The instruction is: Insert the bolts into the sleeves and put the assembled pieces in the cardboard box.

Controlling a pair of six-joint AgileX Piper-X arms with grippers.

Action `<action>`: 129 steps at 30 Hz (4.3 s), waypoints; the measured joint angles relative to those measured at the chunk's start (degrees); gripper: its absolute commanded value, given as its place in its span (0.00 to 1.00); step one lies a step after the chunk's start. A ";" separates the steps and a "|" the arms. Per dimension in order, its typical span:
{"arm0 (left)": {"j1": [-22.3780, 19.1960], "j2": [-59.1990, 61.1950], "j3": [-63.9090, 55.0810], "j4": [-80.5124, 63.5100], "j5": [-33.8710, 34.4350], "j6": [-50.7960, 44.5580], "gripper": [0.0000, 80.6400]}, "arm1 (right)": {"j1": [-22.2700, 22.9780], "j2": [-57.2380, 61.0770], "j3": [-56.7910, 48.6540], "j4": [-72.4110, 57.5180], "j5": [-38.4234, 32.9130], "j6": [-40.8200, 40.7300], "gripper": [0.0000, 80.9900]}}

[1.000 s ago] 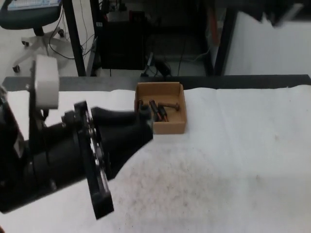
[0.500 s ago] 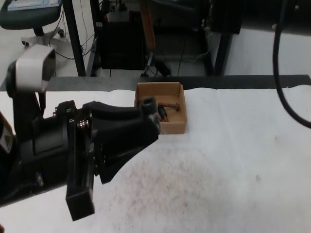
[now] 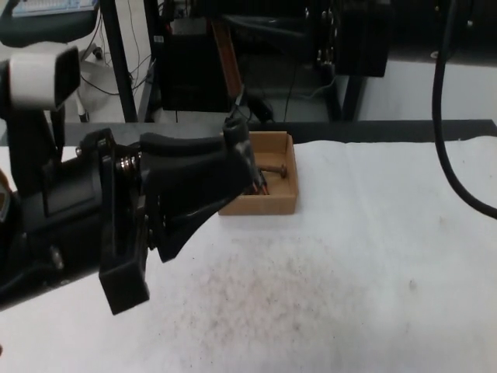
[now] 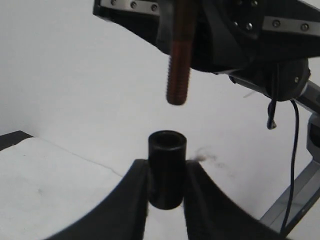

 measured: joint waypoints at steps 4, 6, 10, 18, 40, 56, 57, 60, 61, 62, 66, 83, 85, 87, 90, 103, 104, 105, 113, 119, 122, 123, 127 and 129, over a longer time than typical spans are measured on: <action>0.00 0.00 -0.13 0.00 -0.56 0.00 0.00 | 0.18 0.00 0.00 0.00 -0.14 0.00 0.01; 0.00 0.00 -0.13 0.00 -0.56 0.00 0.00 | 0.18 0.00 0.00 0.00 -0.22 0.00 0.01; 0.00 0.00 -0.13 0.00 -0.56 0.00 0.00 | 0.18 0.00 0.96 0.00 -0.22 0.00 0.01; 0.00 0.35 -0.13 0.45 -0.37 0.00 0.00 | 0.18 0.00 2.92 -0.91 -0.27 0.00 0.01; 0.16 0.49 -0.13 -8.97 -3.02 -1.88 0.00 | 0.18 -0.02 3.12 -0.90 -0.70 -0.06 0.01; 0.16 0.49 -0.13 -7.70 -2.89 -1.90 0.00 | 0.18 -0.02 3.12 -0.76 -1.10 1.90 0.61; 0.16 0.49 -0.13 -7.70 -2.89 -1.69 0.00 | 0.18 -0.02 3.12 -0.76 -1.10 1.90 0.61; 0.16 0.49 -0.13 -7.50 -2.89 -1.34 0.00 | 0.18 -0.02 3.12 -0.76 -1.00 2.03 0.61; 0.16 0.49 -0.13 -7.47 -2.89 -1.32 0.00 | 0.18 -0.02 3.12 -0.76 -0.81 2.03 0.61; 0.16 0.49 -0.13 -6.26 -2.89 -1.32 0.00 | 0.18 -0.02 3.12 -0.91 -0.60 2.14 0.61; 0.16 0.37 -0.25 9.21 -3.13 2.83 0.00 | 0.18 -0.02 3.12 -3.36 0.07 2.26 0.61; 0.16 21.94 -24.35 41.48 -29.21 19.48 0.00 | -4.03 -1.00 3.12 0.76 10.94 1.79 0.01; 0.54 28.23 -30.99 44.62 -30.66 21.14 0.00 | -5.90 -1.32 3.12 5.78 11.34 1.82 0.01; 0.78 31.66 -34.53 46.76 -30.93 21.64 0.00 | -9.19 -2.41 3.25 13.05 12.13 1.50 0.01; 1.47 41.43 -41.64 50.70 -31.30 22.17 0.00 | -11.61 -3.64 3.42 17.34 12.26 0.49 0.01; 3.06 79.71 -84.44 75.92 -34.19 22.53 0.00 | -25.34 -13.24 3.43 32.79 12.35 -1.55 0.01; 3.31 82.27 -85.56 76.44 -34.30 22.62 0.00 | -25.54 -13.60 3.43 34.03 12.35 -1.55 0.01; 3.32 82.27 -86.76 76.85 -34.51 22.60 0.00 | -25.63 -13.93 3.43 35.33 12.35 -1.55 0.01; 4.40 84.63 -89.19 77.31 -35.93 22.72 0.00 | -25.78 -14.78 3.43 42.28 12.28 -4.72 0.01; 5.51 84.75 -89.19 75.83 -35.93 24.16 0.21 | -25.78 -14.78 3.43 42.57 12.28 -5.24 0.01; 6.15 84.77 -89.19 75.64 -36.15 25.80 0.40 | -25.78 -14.78 3.43 42.57 12.28 -5.21 0.01; 6.28 84.77 -89.19 75.64 -36.14 26.00 0.46 | -25.78 -14.78 3.43 42.57 12.28 -5.21 0.01; 6.45 84.77 -89.33 75.44 -36.14 26.38 0.52 | -25.78 -14.78 3.43 42.63 12.28 -5.21 0.01; 6.45 84.77 -89.32 75.44 -36.14 26.40 0.52 | -25.78 -14.78 3.43 42.63 12.28 -5.21 0.01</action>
